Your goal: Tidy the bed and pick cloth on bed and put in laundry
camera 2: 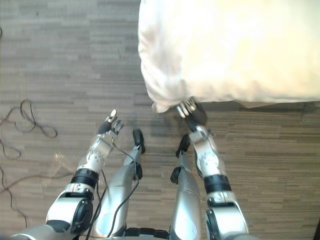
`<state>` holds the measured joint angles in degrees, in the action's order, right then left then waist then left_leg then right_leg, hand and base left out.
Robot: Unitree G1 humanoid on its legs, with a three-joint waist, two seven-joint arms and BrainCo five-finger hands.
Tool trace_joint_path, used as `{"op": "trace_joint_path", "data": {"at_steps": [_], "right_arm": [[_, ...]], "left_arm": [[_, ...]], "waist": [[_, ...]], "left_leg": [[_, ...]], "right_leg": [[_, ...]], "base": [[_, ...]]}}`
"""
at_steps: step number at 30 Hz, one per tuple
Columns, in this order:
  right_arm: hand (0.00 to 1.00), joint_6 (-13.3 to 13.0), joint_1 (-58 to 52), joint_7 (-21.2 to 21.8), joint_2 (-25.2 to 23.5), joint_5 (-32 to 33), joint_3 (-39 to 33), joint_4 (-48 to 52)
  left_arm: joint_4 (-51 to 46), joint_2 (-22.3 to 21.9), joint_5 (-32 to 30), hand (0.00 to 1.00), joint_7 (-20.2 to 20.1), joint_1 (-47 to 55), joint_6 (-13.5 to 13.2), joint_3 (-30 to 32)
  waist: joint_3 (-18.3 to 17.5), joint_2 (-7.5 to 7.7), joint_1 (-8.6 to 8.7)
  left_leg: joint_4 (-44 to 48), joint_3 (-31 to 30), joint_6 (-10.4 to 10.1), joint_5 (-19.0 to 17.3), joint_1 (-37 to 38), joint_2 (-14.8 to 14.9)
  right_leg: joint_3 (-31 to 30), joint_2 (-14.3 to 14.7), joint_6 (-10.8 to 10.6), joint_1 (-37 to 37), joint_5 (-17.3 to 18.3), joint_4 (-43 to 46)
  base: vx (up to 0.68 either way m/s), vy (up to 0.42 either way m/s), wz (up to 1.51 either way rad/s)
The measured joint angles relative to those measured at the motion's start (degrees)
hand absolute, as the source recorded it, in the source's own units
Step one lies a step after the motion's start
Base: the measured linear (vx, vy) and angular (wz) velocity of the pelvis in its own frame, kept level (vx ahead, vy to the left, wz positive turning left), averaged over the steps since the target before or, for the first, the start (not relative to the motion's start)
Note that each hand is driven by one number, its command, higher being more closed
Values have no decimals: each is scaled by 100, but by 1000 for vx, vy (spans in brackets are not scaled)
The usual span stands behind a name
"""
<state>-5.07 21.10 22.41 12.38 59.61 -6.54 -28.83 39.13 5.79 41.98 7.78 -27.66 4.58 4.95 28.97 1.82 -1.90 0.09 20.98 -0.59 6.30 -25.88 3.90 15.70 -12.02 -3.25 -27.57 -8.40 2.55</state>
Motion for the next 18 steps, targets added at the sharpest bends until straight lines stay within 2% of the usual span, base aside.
{"op": "trace_joint_path", "data": {"at_steps": [1, 4, 6, 8, 10, 11, 13, 15, 16, 18], "right_arm": [[100, -140, -252, 4, 196, 97, -48, -223], [100, -299, -565, 13, 234, 213, -270, -223], [100, -346, -768, 14, 227, 211, -361, -205], [100, -447, -1026, 18, 224, 206, -702, -110], [100, -574, -1122, 28, 225, 198, -976, 95], [100, -830, -1239, 68, 225, 114, -1209, 505], [100, -1010, -1338, 178, 226, -39, -1369, 995], [100, -1006, -1438, 517, 228, -142, -1475, 1760], [100, -961, -1440, 607, 228, -157, -1497, 1905], [100, -637, -1429, 959, 236, -257, -1524, 2354]], "left_arm": [[16, 150, -341, 0, -44, 220, -2, -237], [24, 282, -706, 0, -141, 540, 42, -421], [24, 383, -821, 0, -173, 821, 175, -509], [22, 429, -1016, 0, -294, 1228, 315, -500], [18, 467, -1073, 0, -349, 1475, 405, -492], [-16, 480, -1154, 0, -411, 1746, 513, -466], [-64, 470, -1174, 0, -474, 2071, 642, -436], [-47, 431, -1334, 0, -544, 2520, 868, -439], [-19, 406, -1408, 0, -544, 2585, 892, -442], [49, 322, -1623, 0, -544, 2803, 896, -481]], "waist": [[-27, 25, 128], [-32, 19, 231], [-79, 10, 291], [-428, -41, 387], [-579, -87, 444], [-680, -107, 470], [-896, -159, 500], [-1261, -209, 550], [-1304, -216, 551], [-1401, -265, 564]], "left_leg": [[-121, 10, -18, 16, 258, -19], [-316, 6, -29, 28, 661, -32], [-406, -1, -50, 43, 950, -26], [-402, -79, 3, 63, 1068, -33], [-405, -127, 4, 63, 1236, -57], [-412, -124, 1, 56, 1513, -90], [-411, -123, -8, -18, 1715, -96], [-420, -136, 7, -186, 1939, -101], [-426, -147, 5, -185, 2000, -109], [-501, -256, 2, -183, 2197, -134]], "right_leg": [[-27, 25, -26, 233, 12, -111], [-21, 78, -103, 609, 65, -262], [3, 104, -106, 866, 95, -283], [93, 116, -127, 1053, 134, -338], [144, 121, -169, 1266, 169, -362], [192, 85, -200, 1551, 208, -372], [232, 82, -209, 1765, 223, -407], [263, 88, -260, 2017, 316, -474], [272, 87, -261, 2075, 317, -479], [360, 83, -285, 2315, 346, -531]], "base": [[49, -6, -19], [72, -12, -9], [119, -13, -3], [189, -20, 15], [194, -15, 15], [144, -1, 2], [117, 6, -3], [125, 21, -2], [73, 20, 1], [-3, 21, 15]]}}
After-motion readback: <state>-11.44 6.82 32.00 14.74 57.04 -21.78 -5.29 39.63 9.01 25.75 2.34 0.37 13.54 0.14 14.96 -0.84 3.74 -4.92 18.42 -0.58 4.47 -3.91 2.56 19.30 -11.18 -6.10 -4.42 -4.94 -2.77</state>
